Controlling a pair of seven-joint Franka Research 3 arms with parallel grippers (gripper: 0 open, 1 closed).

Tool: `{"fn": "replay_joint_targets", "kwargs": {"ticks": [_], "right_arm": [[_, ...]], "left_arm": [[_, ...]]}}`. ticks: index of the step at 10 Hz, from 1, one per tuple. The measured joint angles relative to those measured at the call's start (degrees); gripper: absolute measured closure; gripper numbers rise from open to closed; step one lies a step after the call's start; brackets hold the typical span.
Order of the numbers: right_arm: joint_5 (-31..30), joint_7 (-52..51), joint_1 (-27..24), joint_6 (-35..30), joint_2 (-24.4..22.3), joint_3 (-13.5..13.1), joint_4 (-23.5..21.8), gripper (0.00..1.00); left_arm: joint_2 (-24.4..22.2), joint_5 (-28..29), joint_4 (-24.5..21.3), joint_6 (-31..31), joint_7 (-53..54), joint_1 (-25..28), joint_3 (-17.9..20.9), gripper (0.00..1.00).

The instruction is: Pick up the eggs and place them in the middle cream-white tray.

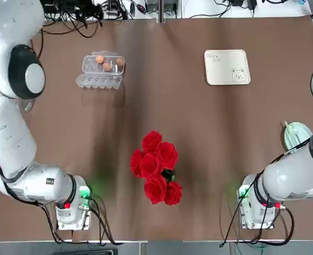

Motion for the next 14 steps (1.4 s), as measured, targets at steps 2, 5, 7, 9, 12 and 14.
{"fn": "replay_joint_targets", "kwargs": {"ticks": [2,5,7,9,12,14], "right_arm": [[0.0,0.0,0.2,0.0,0.0,0.0,0.0,0.00],[0.0,0.0,0.2,0.0,0.0,-0.1,0.0,0.00],[0.0,0.0,0.2,0.0,0.0,-0.1,0.0,0.00],[0.0,0.0,0.1,0.0,0.0,-0.1,0.0,0.00],[0.0,-0.5,0.0,0.0,0.0,-0.1,0.0,0.00],[0.0,-0.7,0.0,0.0,0.0,-0.1,0.0,0.00]], "left_arm": [[3.5,0.0,0.0,3.5,-4.4,-2.3,0.0,0.00],[9.0,0.0,-0.1,7.4,-6.6,-4.0,0.0,0.06],[12.3,0.0,-0.2,9.8,-6.7,-4.3,0.0,0.13],[14.4,0.0,-1.0,12.9,-8.8,-4.9,0.0,0.17],[15.5,0.0,-1.8,14.0,-15.0,-5.5,0.0,0.20],[15.8,0.0,-2.5,14.2,-16.8,-5.5,0.0,0.21]]}}
